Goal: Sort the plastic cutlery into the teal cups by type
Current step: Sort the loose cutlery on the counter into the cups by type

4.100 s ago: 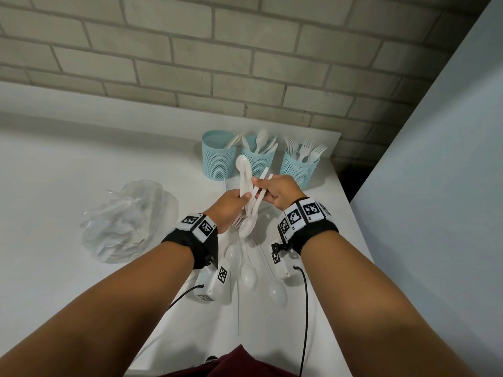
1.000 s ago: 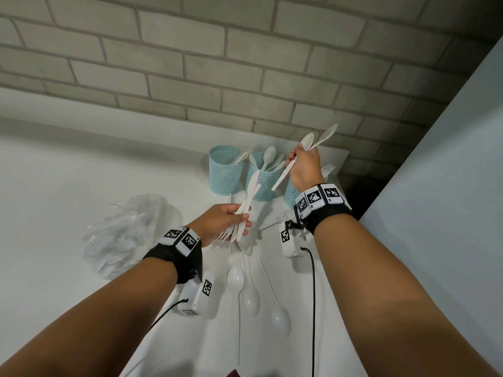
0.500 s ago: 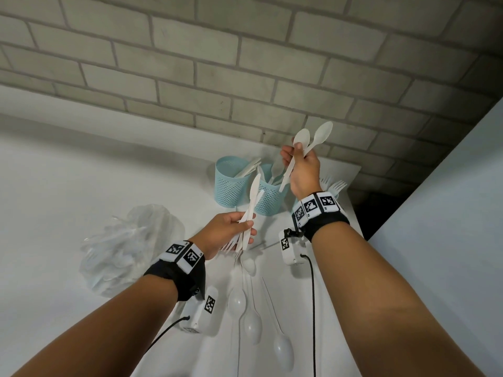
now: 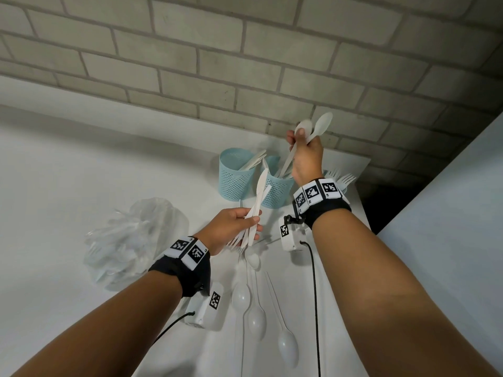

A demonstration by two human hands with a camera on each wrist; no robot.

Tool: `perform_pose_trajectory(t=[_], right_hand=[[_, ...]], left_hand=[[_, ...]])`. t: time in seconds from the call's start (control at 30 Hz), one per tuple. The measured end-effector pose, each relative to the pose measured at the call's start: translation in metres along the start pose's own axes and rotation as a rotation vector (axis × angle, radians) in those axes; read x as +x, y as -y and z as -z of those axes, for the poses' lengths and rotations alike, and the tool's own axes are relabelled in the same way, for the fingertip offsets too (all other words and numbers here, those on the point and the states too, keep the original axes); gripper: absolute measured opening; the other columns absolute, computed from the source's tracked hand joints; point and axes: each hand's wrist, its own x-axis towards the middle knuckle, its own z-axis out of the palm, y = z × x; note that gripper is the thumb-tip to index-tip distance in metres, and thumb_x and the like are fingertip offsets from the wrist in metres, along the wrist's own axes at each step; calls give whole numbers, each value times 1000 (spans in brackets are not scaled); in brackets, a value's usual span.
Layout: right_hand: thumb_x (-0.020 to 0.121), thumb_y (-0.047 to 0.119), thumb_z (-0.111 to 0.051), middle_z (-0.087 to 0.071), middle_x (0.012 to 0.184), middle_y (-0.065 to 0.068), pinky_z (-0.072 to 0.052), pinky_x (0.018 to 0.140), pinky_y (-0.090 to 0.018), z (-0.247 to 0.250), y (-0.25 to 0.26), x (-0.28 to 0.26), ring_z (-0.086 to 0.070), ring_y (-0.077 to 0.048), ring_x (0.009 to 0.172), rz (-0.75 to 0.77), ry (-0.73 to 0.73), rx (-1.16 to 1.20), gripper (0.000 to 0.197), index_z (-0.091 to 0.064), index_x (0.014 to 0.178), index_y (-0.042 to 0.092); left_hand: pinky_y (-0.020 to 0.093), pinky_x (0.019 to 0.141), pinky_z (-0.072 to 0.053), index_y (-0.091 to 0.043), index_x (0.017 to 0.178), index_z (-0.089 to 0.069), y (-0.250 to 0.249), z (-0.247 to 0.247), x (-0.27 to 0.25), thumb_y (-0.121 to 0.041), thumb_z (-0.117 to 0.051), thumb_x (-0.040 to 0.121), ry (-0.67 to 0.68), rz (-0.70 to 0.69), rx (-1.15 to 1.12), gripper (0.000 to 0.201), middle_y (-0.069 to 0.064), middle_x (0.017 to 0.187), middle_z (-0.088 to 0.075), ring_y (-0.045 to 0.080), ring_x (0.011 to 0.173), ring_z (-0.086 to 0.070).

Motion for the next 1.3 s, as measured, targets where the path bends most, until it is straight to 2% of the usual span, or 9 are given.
perform_pose_trajectory(t=[0.13, 0.37, 0.47, 0.6, 0.7, 0.87, 0.97, 1.1, 1.3], right_hand=[[95, 9, -50, -58, 124, -14, -46, 98, -33, 4, -11, -3, -58, -22, 107, -126, 21, -190, 32, -48, 127, 9], [92, 2, -53, -31, 151, -7, -30, 108, -27, 7, 5, -4, -30, -17, 139, -3, 118, -368, 60, -28, 145, 17], [98, 2, -37, -41, 146, -7, -32, 102, -21, 7, 3, -4, -38, -20, 134, 37, 225, -564, 42, -42, 138, 14], [97, -1, -32, -62, 112, -16, -44, 77, -25, 8, -5, -5, -59, -28, 107, -20, 208, -578, 31, -52, 120, 5], [97, 13, -46, -61, 112, -13, -46, 82, -32, 7, -5, -8, -59, -24, 98, -26, 181, -685, 23, -49, 119, 9], [97, 12, -45, -56, 129, -13, -38, 98, -28, 8, -2, -10, -52, -26, 118, 196, 150, -798, 29, -54, 124, 7], [94, 13, -50, -66, 108, -11, -46, 88, -29, 9, 6, -16, -60, -21, 98, 298, 160, -758, 20, -65, 106, 5], [86, 20, -64, -61, 79, 7, -47, 66, -23, 10, 18, -38, -55, -10, 71, 285, 347, -757, 9, -68, 90, 12], [78, 33, -73, -64, 105, 2, -37, 76, -24, 18, 24, -57, -49, -7, 87, 167, 718, -1164, 29, -70, 103, 19]], left_hand=[[22, 53, -54, -4, 120, -58, -1, 0, -2, -12, -56, 92, 10, 7, -4, 29, 10, 88, -68, 12, 63, -69], [21, 53, -53, -4, 120, -58, -2, -1, -4, -8, -55, 92, 16, 16, 30, 28, 9, 91, -69, 11, 65, -69], [21, 54, -53, -5, 119, -58, -4, -2, -6, -7, -55, 92, 15, 14, 45, 27, 9, 91, -69, 10, 65, -70], [22, 57, -54, -7, 117, -59, -7, -2, -10, -8, -55, 92, 21, -2, 57, 25, 8, 90, -70, 12, 67, -69], [25, 63, -55, -7, 115, -60, -7, 1, -11, -9, -56, 92, 13, -24, 77, 24, 7, 90, -71, 14, 71, -68], [21, 58, -53, -4, 113, -62, -6, 0, -10, -8, -57, 91, 5, -25, 87, 22, 6, 90, -71, 11, 67, -69], [21, 58, -53, -3, 110, -63, -5, 0, -9, -8, -58, 90, 1, -39, 111, 21, 5, 90, -71, 11, 68, -68], [20, 61, -54, -7, 105, -64, -7, -2, -8, -8, -62, 88, -20, -55, 100, 18, 4, 88, -71, 12, 69, -68], [17, 55, -51, -12, 98, -68, -6, -3, -9, -14, -67, 85, -72, -85, 119, 14, -2, 78, -72, 6, 61, -65]])
